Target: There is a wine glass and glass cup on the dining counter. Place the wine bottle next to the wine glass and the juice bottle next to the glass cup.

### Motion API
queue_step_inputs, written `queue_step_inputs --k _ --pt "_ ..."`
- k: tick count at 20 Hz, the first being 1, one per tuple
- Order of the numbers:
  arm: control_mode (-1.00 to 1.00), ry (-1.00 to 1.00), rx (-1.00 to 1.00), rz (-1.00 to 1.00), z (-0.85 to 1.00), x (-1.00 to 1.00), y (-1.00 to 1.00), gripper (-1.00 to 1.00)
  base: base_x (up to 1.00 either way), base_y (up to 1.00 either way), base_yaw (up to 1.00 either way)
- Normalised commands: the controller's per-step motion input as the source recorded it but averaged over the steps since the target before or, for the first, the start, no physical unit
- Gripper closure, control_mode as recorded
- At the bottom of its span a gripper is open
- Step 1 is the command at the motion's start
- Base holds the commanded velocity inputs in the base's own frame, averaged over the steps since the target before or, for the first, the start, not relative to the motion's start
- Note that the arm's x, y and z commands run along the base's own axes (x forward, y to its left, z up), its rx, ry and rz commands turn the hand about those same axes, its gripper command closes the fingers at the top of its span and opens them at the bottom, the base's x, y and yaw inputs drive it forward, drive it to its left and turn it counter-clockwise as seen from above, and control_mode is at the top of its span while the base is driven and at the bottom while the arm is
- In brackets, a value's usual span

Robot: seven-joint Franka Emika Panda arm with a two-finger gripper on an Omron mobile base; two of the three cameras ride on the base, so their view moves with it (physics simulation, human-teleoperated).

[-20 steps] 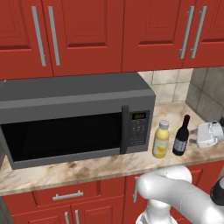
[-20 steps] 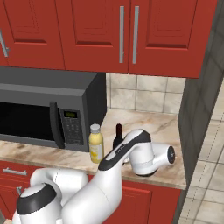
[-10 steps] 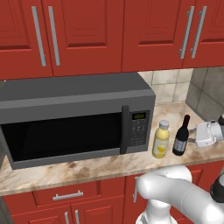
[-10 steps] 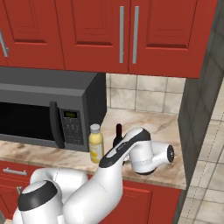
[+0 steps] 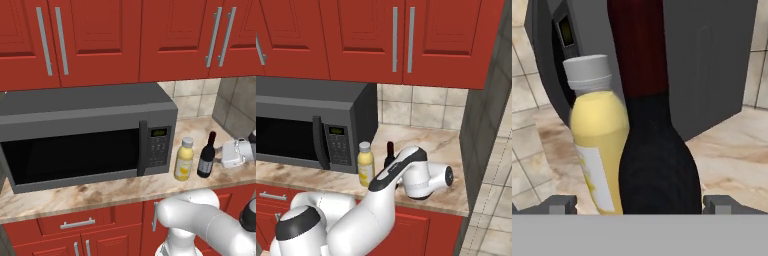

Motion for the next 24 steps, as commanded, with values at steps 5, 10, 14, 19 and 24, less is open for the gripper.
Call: queue_step_inputs --k 5,10,14,19,24 --pt "-1.00 0.00 0.00 0.00 0.00 0.03 0.07 -1.00 0.00 0.00 0.00" --pt "-1.00 0.00 0.00 0.00 0.00 0.08 0.02 -1.00 0.00 0.00 0.00" --pt "-1.00 0.00 0.00 0.00 -0.01 0.11 0.00 -1.00 0.00 0.00 0.00" --pt "-1.00 0.00 0.00 0.00 -0.06 0.13 0.00 -1.00 0.00 0.00 0.00" --pt "-1.00 0.00 0.00 0.00 -0.13 0.10 0.00 -1.00 0.00 0.00 0.00"
